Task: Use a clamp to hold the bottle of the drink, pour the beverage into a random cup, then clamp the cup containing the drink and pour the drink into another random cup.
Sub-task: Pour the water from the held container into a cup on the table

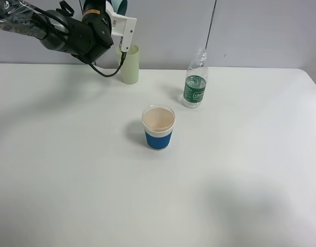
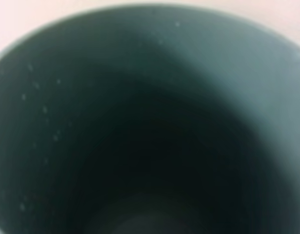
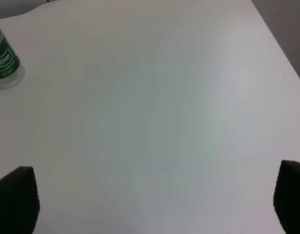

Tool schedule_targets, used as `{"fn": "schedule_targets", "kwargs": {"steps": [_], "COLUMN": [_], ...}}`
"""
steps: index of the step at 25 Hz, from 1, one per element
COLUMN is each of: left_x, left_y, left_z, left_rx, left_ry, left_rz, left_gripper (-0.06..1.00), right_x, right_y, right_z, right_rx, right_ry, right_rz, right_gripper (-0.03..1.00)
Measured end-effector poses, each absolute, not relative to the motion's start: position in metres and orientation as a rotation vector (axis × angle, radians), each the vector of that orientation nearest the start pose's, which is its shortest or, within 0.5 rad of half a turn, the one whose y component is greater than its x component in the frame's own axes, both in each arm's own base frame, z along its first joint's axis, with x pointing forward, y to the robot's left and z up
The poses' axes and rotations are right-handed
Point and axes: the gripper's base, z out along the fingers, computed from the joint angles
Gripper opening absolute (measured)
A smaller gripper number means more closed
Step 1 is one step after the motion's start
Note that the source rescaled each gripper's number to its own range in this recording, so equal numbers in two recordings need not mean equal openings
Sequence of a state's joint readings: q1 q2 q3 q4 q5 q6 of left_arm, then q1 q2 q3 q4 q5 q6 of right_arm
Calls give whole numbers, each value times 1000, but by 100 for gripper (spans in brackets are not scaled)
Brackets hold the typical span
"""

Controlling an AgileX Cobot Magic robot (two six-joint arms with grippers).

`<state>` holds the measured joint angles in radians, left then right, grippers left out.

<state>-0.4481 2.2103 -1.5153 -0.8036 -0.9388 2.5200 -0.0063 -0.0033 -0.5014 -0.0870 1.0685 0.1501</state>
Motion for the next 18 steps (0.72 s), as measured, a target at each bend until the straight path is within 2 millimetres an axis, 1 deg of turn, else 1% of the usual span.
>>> {"fn": "schedule_targets", "kwargs": {"steps": [6,12,15,18], "left_x": [466,465,463,451], "left_y": [-168,-168,-167,-162], "left_z": [215,215,225,246], "left_rx": [1309,1251,1166,1050], "left_ry": [1027,1072,1128,1176], "left_rz": [1684,1625,1564,1492], "left_gripper": [1,1,1,1], "right_x": [-6,-6,-6,-6], "right_y": [-7,-7,-7,-7], "right_z": [277,277,277,277], "right_rx": [164,164,164,164], "right_ry": [2038,2038,2038,2038], "right_rz": [-14,-14,-14,-14], "right_gripper": [100,100,100,100]}}
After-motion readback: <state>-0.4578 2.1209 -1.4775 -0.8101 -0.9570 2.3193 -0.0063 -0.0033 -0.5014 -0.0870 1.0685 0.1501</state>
